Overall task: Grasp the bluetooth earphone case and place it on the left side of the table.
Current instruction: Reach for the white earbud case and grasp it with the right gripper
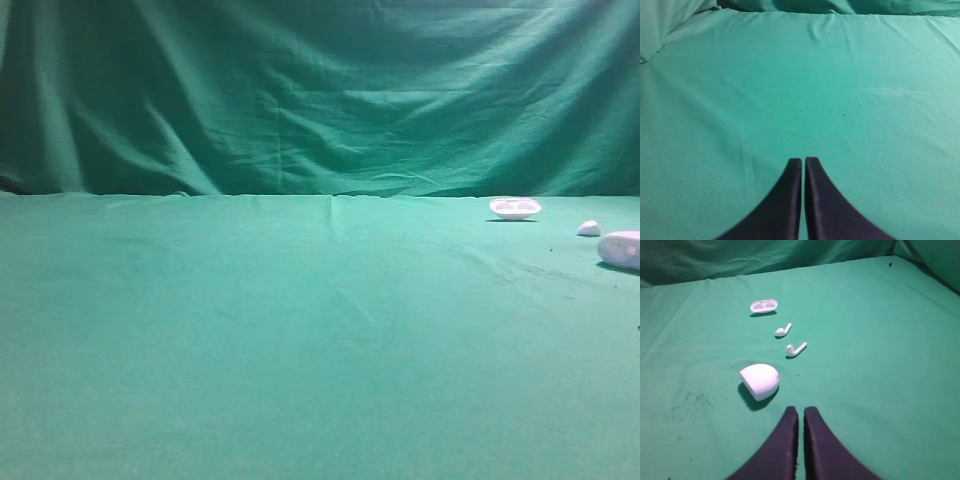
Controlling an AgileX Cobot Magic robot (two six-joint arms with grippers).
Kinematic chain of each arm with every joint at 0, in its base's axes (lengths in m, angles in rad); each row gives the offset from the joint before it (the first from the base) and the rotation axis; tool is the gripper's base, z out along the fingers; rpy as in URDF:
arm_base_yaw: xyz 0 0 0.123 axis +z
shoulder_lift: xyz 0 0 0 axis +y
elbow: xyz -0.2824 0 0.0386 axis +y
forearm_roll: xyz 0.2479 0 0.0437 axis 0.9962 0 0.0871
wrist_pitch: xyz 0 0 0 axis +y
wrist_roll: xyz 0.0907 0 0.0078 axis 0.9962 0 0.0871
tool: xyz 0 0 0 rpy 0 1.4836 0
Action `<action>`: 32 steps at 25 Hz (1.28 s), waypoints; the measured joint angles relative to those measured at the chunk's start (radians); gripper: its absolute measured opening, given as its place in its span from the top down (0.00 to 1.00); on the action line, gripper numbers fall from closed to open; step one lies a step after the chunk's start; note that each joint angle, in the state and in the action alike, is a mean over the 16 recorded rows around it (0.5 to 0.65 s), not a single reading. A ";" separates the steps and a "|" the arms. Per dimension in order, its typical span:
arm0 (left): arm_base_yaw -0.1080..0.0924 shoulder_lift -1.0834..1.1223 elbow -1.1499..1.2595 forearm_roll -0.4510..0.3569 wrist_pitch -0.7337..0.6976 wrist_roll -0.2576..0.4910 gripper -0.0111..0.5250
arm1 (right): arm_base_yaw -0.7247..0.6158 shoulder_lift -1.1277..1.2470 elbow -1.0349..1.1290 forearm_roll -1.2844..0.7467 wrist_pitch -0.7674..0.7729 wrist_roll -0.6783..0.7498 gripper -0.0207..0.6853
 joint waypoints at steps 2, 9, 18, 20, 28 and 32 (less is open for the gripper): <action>0.000 0.000 0.000 0.000 0.000 0.000 0.98 | 0.000 0.000 0.000 0.000 0.000 0.000 0.97; 0.000 0.000 0.000 0.000 0.000 0.000 0.98 | 0.000 0.000 0.000 0.000 0.000 0.000 0.97; 0.000 0.000 0.000 0.000 0.000 0.000 0.98 | 0.000 0.000 0.001 -0.037 -0.022 0.000 0.97; 0.000 0.000 0.000 0.000 0.000 0.000 0.98 | 0.000 0.000 0.001 -0.057 -0.056 0.004 0.97; 0.000 0.000 0.000 0.000 0.000 0.000 0.98 | 0.000 0.000 -0.004 -0.108 -0.325 0.059 0.97; 0.000 0.000 0.000 0.000 0.000 0.000 0.98 | 0.000 0.014 -0.058 -0.091 -0.350 0.091 0.97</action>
